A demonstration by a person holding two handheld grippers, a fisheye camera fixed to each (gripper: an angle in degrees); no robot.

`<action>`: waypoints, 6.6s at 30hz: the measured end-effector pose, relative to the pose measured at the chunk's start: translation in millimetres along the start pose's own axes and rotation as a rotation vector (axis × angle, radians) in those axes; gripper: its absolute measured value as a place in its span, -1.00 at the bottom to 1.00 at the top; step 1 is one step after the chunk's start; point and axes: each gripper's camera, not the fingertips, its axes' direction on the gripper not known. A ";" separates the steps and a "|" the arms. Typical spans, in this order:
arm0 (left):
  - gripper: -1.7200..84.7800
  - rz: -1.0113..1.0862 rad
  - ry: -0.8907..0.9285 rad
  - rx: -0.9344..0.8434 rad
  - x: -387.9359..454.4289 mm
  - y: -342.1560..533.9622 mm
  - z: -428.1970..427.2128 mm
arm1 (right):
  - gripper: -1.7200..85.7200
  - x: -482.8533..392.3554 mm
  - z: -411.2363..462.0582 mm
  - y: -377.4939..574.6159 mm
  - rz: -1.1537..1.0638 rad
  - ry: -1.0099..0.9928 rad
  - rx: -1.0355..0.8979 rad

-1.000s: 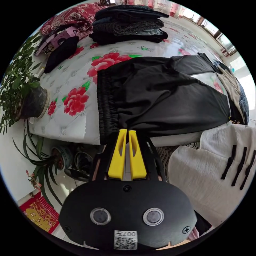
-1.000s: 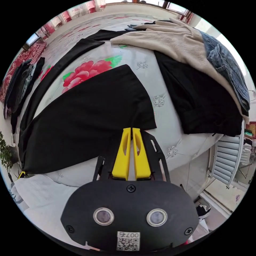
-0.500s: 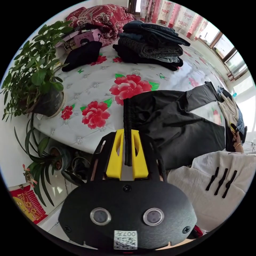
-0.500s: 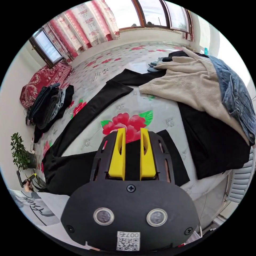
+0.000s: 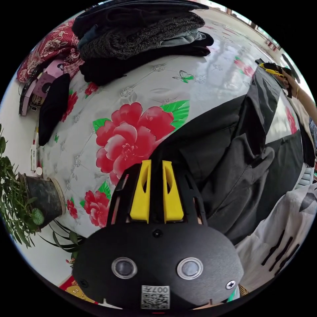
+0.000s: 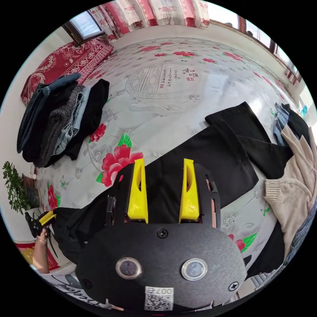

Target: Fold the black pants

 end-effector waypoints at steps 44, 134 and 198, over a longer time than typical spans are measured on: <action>-0.82 -0.297 0.119 0.290 -81.0 20.4 -64.0 | -0.76 136.8 -45.4 48.6 -0.033 0.065 0.051; -0.91 -0.289 0.170 0.212 53.3 358.0 -94.7 | -0.82 -310.3 110.0 530.1 -0.730 -0.285 -0.220; -0.98 -0.265 0.121 0.148 21.8 339.9 -31.2 | -0.83 -139.1 598.0 497.6 0.031 -0.865 -1.057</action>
